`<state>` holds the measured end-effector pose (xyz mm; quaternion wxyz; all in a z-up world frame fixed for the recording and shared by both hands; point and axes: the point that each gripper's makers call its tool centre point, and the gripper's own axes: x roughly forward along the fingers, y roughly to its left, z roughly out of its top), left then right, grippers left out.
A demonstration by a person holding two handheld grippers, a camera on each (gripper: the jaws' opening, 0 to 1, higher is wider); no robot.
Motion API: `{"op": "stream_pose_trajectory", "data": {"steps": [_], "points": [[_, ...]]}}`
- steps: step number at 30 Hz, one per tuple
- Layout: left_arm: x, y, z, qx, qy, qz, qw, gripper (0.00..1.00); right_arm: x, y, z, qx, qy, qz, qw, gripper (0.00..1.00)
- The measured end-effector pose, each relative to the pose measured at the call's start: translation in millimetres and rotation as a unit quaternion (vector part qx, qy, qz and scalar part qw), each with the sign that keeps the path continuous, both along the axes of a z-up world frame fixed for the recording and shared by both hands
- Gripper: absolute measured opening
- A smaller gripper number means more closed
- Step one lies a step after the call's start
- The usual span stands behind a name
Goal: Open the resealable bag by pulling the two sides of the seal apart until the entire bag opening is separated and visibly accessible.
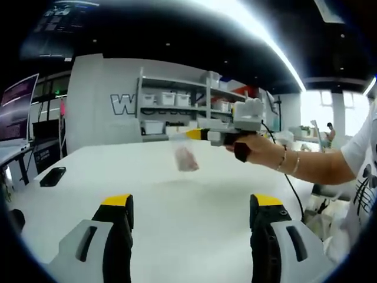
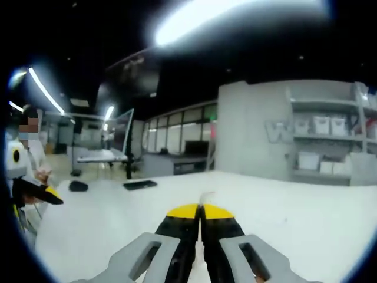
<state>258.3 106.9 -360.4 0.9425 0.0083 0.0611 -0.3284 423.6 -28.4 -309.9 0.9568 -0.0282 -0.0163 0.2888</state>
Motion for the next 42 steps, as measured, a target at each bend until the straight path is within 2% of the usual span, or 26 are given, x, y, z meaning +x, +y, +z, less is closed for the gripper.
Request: {"op": "stream_pose_trajectory", "data": {"steps": [23,29,42], "points": [[2.0,-4,-4.4,0.002,0.007,-0.011,0.9999,0.78,-51,9,4.3,0.019,-0.014,0.028,0.9993,0.00],[3.7,-5,-5.1,0.003,0.008,-0.013,0.9999,0.78,-61,7,10.1,0.027,-0.024,0.033,0.9988,0.00],[6.1,-10,-11.2,0.005,0.016,-0.020,0.9997,0.78,-81,8,9.2,0.048,-0.025,0.044,0.9976,0.00]]}}
